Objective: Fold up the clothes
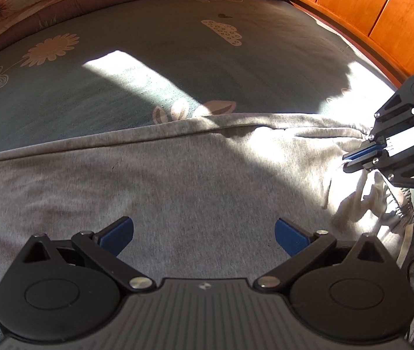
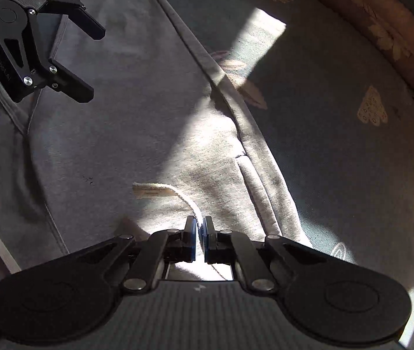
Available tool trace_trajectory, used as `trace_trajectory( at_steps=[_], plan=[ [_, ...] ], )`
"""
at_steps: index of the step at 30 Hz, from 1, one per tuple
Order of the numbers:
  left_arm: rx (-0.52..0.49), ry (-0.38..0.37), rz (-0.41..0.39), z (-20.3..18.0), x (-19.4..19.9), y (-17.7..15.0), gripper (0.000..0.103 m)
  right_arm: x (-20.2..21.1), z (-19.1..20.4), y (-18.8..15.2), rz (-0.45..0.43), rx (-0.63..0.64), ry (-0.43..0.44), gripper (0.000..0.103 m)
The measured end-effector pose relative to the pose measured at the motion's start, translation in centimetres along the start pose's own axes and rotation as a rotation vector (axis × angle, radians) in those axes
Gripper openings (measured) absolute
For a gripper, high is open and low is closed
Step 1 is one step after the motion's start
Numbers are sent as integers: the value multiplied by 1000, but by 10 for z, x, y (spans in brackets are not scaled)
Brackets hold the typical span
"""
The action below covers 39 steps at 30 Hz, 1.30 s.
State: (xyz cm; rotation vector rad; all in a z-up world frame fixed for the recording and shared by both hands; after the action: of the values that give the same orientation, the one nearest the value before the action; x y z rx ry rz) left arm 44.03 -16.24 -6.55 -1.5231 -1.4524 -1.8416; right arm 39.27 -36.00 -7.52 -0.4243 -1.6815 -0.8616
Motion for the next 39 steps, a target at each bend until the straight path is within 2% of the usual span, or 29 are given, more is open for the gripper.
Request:
trace_trajectory(
  at_steps=[5,6,7,8,9,15,19,23,24,28,31,35,39],
  plan=[
    [62,21,-11,19,10,-3,102,13,38,27,-104,-78,224,10],
    [69,26,-12,22,12,-4,102,12,46,29,-102,-100,280,16],
    [73,33,-12,24,14,-4,102,10,55,31,-95,-119,301,36],
    [76,41,-14,27,16,-5,102,8,65,32,-88,-137,318,44],
    [80,53,-23,30,20,-5,102,9,75,31,-86,-152,331,47],
    [125,77,-53,45,37,-12,102,4,136,13,0,-349,498,47],
    [149,69,-50,50,44,-23,102,-10,177,5,70,-453,524,48],
    [129,72,-46,50,53,-36,102,-34,200,3,183,-540,424,49],
    [122,75,-49,50,56,-40,102,-36,202,3,179,-547,418,50],
    [116,83,-52,54,64,-51,102,-40,213,9,116,-594,436,69],
    [124,93,-57,60,71,-57,102,-40,229,22,74,-511,466,69],
    [132,114,-72,70,80,-63,102,-35,247,39,47,-438,581,69],
    [127,135,-76,78,88,-69,102,-30,265,50,43,-393,606,69]
  ],
)
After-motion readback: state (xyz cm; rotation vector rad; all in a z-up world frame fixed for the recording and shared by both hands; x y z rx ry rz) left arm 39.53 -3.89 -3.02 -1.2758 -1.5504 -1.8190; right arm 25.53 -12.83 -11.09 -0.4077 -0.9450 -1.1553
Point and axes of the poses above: each gripper's, at about its wrist camera, not at the fingertips, and x roughly against the way its jaws point, z to its left, y to its top, the point moved 1 cm from there along -x, roughly the way its jaws point, and after that the axes turned 1 degree about -x, right-handed, at the moved point
